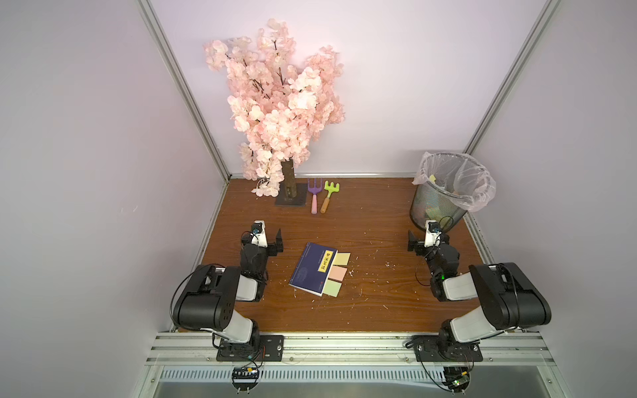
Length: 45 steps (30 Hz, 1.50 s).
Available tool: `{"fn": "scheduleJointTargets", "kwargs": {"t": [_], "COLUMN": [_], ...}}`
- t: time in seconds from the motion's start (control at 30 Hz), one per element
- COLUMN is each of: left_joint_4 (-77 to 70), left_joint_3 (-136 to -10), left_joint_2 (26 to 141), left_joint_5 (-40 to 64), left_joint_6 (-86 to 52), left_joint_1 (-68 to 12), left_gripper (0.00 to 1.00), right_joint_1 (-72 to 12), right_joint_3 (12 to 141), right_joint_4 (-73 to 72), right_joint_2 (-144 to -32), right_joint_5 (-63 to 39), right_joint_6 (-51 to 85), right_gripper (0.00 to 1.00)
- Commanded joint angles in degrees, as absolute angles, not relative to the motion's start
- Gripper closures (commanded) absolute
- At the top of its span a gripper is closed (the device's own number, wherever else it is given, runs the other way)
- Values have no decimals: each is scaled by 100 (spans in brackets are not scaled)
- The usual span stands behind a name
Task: Peel off the used sticky note
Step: Move the book to the center of the board.
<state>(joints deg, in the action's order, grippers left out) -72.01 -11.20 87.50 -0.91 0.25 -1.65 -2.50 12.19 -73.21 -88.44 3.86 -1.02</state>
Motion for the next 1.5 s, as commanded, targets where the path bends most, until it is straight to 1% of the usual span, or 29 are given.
{"fn": "scheduleJointTargets", "kwargs": {"t": [0.0, 0.73, 0.8, 0.83, 0.9, 0.97, 1.0, 1.07, 1.1, 1.13, 1.17, 1.2, 1.23, 1.27, 1.37, 1.47], "left_joint_4": [-7269, -7269, -7238, -6999, -5885, -4369, -3429, -1775, -948, -255, 394, 861, 1145, 1338, 1509, 1424], "left_joint_3": [-1193, -1189, -1198, -1252, -1542, -2035, -2347, -2984, -3266, -3536, -3736, -3884, -3956, -3974, -3797, -3551], "left_joint_2": [8734, 8730, 8578, 8305, 7518, 6774, 6526, 6286, 6273, 6330, 6421, 6526, 6613, 6698, 6910, 7233], "left_joint_5": [-149, -143, -40, 70, 328, 383, 445, 896, 1366, 1808, 2150, 2289, 2201, 1996, 1121, 504], "left_joint_6": [19, 14, 73, 127, 298, 472, 554, 992, 1389, 1782, 2097, 2288, 2338, 2375, 2582, 2714], "left_joint_1": [-111, -110, -109, -112, -109, -114, -114, -112, -108, -115, -126, -152, -213, -275, -610, -976], "left_gripper": [1, 1, 2, 1, 1, 1, 1, 1, 1, 1, 1, 1, 1, 0, 8, 9], "right_joint_1": [-255, -239, -265, -298, -428, -440, -440, -431, -414, -359, -354, -386, -482, -630, -1380, -2059], "right_joint_3": [1257, 1244, 1181, 1197, 1624, 2201, 2349, 2198, 1953, 1697, 1592, 1732, 2035, 2298, 2783, 3047], "right_joint_4": [-7508, -7529, -7471, -7049, -5312, -3441, -2893, -2515, -2564, -3007, -3408, -3334, -2767, -2410, -1822, -1357], "right_joint_2": [-8824, -8820, -8591, -8248, -7107, -6173, -5815, -5231, -4999, -4838, -4740, -4748, -4834, -4965, -5344, -5794], "right_joint_5": [397, 362, 556, 680, 1216, 1563, 1618, 1859, 1911, 1523, 1053, 753, 681, 641, 655, 699], "right_joint_6": [-70, -36, -24, -21, 280, 1186, 1613, 2947, 3854, 4041, 3897, 3818, 3807, 3711, 3192, 3333], "right_gripper": [1, 1, 1, 1, 1, 1, 1, 1, 1, 1, 1, 1, 1, 1, 0, 1]}}
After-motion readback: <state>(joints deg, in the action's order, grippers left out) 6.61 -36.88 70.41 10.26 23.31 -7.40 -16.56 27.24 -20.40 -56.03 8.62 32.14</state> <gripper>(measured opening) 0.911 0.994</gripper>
